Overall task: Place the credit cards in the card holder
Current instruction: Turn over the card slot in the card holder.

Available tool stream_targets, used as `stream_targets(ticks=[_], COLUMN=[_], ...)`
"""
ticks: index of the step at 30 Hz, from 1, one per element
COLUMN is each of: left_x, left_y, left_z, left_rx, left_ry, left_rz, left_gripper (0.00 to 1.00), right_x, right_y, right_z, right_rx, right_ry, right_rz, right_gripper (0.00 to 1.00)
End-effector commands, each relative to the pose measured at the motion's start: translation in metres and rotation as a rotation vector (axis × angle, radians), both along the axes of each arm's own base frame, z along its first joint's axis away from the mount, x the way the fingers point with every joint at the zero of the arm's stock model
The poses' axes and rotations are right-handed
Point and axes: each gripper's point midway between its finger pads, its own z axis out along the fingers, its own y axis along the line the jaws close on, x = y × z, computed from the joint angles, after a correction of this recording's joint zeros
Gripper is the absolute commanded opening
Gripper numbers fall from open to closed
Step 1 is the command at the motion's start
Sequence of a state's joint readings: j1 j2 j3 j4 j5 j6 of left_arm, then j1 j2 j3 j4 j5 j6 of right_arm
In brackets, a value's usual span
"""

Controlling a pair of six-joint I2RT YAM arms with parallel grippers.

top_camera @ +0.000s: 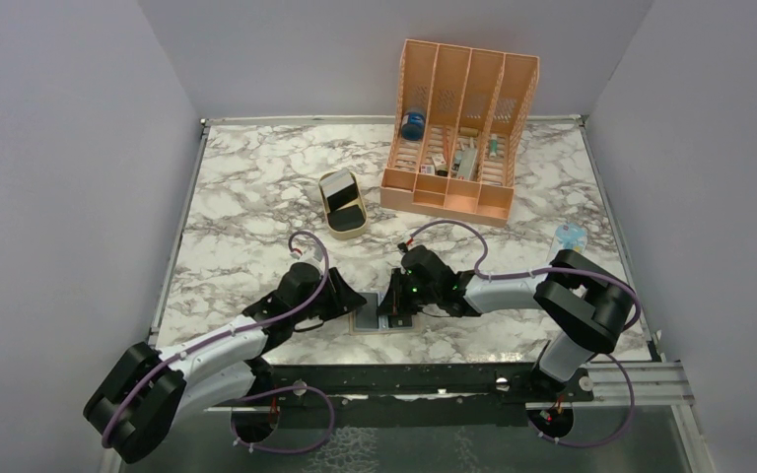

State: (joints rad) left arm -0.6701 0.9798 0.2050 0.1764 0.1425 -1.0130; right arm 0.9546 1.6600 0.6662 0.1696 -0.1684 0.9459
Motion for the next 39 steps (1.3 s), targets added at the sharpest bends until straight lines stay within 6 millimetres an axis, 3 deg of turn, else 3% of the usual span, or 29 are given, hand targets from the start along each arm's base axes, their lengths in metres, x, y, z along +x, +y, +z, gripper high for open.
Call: stream_targets(ticks=[1,20,31,39], left_x=[-0.002,-0.002,-0.001,-0.002], left_y=[-0.008,-0.021,-0.032,-0.037], left_z=[0.012,0.034,0.044,0.044], left_rx=[-0.068,-0.132,-0.134,-0.109], left_ry=[-0.032,-0.056,-0.078,-0.075], left_rz=[-0.028,-0.073,-0.119,-0.147], left_gripper=[0.43,0.43,0.43,0.43], right_x=[-0.012,-0.009,-0.002,0.000], right_y=[-0.022,-0.017,-0.007,-0.011], right_z=[-0.033,-0.024,-0.001,0.012], right_rx=[-0.115,-0.092,-0.042,-0.023], right_ry=[0.041,0.020,-0.053,-0.109], right_rz=[-0.009,-0.002,0.036,0.044], right_gripper=[0.01,0.13,0.28,0.34])
